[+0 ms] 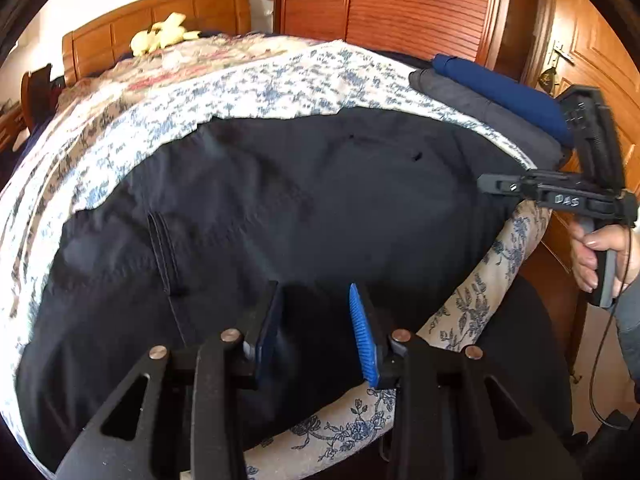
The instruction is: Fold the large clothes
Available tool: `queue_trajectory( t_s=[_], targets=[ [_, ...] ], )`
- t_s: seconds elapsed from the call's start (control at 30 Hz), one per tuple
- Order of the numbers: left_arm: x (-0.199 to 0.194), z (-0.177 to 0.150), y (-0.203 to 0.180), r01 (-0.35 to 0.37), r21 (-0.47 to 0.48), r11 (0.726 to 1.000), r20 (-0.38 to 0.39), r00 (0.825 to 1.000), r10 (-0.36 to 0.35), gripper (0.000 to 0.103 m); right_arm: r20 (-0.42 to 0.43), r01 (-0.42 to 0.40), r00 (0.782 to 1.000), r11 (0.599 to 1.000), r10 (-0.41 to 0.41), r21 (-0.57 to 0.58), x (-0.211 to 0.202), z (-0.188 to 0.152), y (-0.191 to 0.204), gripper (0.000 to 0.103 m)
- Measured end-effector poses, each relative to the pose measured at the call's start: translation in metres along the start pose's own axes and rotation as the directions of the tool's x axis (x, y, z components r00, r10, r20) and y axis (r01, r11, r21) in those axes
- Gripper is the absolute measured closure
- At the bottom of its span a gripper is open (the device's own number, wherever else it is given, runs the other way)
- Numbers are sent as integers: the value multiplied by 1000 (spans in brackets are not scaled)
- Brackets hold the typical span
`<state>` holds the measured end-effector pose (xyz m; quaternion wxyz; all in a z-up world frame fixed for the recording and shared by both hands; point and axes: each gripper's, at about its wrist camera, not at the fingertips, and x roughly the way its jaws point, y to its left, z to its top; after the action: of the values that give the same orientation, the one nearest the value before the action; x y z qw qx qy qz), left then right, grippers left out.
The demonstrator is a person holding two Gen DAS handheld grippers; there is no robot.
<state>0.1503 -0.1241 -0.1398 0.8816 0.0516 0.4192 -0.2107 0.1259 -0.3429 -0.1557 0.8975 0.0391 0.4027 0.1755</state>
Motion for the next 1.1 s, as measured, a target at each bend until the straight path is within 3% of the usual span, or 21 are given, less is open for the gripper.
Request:
queue_trajectory(
  t_s=[0.3,0.4,0.53,0.83,1.1],
  targets=[
    [7,-7,1,-4,-9,1000,-10,1000,3,67,112,-105,988,994,103,13,-30,14,10,86],
    [-9,-7,7,-2,-29,1000,12,1000,2,67,140,-106,984,994,106,-10,-38,22,24,86],
    [-51,-9,22,-11,-56,998,96,995,17,66,176,-127,975,991,133,-43,-47,39,47,87],
    [-126,-28,78,-69,-131,989,214,972,96,67,199,-184,953,959,228,-215,-52,78,151,87],
    [-160,-59,120,-126,-213,969,239,955,176,66,108,-284,935,894,339,-347,-10,90,259,87]
  ],
)
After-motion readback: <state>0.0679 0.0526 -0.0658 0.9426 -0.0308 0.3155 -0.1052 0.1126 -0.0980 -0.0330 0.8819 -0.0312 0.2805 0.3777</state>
